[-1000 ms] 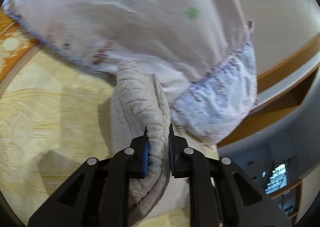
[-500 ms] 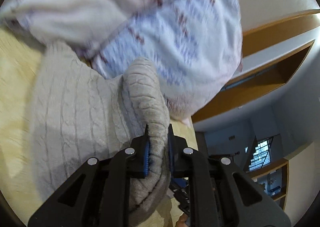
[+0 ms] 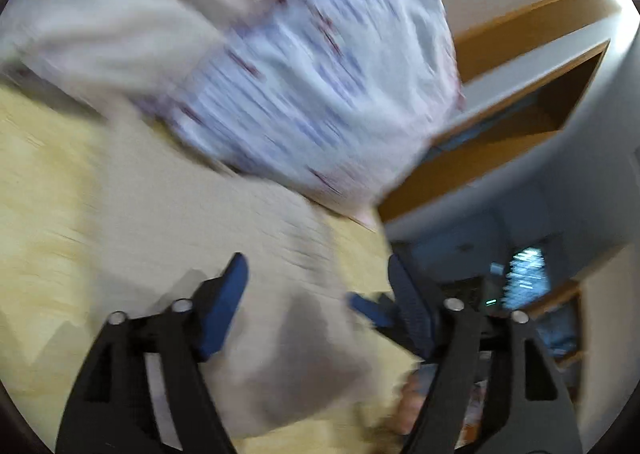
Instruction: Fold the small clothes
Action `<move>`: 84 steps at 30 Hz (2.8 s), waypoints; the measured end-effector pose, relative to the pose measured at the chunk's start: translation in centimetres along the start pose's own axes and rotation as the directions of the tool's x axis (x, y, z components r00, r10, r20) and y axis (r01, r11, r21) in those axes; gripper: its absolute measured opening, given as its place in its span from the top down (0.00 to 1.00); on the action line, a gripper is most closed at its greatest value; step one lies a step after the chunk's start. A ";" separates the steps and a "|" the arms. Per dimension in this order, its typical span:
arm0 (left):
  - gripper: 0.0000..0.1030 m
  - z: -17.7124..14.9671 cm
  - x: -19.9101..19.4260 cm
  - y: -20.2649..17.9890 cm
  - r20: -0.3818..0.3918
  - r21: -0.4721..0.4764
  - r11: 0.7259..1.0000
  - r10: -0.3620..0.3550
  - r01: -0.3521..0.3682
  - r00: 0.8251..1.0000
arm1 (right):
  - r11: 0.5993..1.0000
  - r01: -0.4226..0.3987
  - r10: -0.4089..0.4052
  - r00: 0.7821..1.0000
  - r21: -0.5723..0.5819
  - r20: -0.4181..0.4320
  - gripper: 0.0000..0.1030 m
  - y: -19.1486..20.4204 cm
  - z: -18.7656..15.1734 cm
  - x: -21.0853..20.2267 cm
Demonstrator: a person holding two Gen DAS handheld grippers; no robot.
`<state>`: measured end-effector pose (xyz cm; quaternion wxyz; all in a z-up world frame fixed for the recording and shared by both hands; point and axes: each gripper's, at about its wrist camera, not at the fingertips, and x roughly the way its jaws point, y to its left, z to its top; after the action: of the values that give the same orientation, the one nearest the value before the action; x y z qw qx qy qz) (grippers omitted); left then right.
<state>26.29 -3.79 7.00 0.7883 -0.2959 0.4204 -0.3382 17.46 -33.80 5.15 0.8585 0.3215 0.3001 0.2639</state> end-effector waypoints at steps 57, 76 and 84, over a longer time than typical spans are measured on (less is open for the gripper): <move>0.23 -5.1 2.0 2.5 -0.171 0.129 0.975 0.199 -0.179 0.965 | 0.961 0.264 -0.273 0.954 0.087 0.125 0.59 -5.6 1.6 -2.8; 0.42 -8.4 2.0 2.4 -0.226 0.111 0.982 0.174 -0.152 0.959 | 0.981 0.175 -0.165 0.980 -0.084 0.115 0.53 -2.1 -4.9 -6.5; 0.72 -9.0 1.9 1.9 -0.239 0.126 0.984 0.150 -0.123 0.959 | 0.963 0.218 -0.187 0.964 -0.159 0.191 0.91 -1.0 -5.4 -7.8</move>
<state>19.92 -5.79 0.42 0.7661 -0.1777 0.5156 -0.3400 8.65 -37.36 3.83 0.9293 0.2324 0.2305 0.1712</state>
